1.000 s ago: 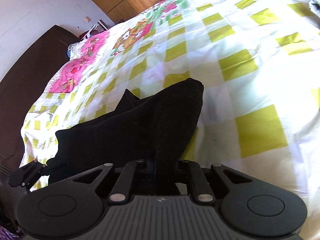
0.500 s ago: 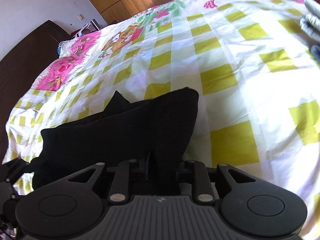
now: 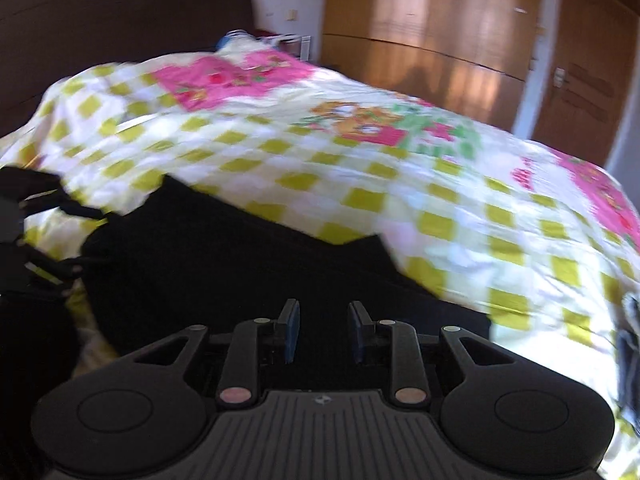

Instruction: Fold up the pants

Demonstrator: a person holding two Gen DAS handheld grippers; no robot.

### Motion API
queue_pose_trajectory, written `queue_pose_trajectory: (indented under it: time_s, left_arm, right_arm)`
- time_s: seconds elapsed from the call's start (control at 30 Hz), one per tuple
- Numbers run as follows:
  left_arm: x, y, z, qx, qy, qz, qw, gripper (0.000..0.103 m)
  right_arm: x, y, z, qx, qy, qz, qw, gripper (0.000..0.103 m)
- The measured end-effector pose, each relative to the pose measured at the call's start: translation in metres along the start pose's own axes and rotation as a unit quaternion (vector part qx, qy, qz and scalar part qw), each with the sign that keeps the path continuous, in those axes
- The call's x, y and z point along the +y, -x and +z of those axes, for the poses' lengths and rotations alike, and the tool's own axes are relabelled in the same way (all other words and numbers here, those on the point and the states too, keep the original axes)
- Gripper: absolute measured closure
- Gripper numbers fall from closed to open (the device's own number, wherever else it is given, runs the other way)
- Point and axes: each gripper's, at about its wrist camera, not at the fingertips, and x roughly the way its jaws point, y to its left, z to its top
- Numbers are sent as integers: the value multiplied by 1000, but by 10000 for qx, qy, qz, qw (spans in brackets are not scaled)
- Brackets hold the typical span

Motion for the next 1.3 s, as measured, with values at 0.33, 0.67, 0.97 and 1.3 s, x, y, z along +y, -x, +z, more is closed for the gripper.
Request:
queue_pose_trajectory:
  time_s: [0.33,0.67,0.97,1.3]
  left_arm:
    - [-8,2,-10,-149,-651,45,9978,47]
    - [-10,-2,-4,-221,-682,214,9972,58]
    - [-5,30,5,-352,-347,156,9987,83]
    - [-3,21,1,36,-329,20,9995,75]
  right_arm:
    - [107,-73,-10,149,1535,1035,9826,60]
    - [103,-94,-4,212,1110,755,9907,77]
    - [99,-59,-8,-27,1032,899,9906,79]
    - [46,-47,3,-104,280,1125,9932,76]
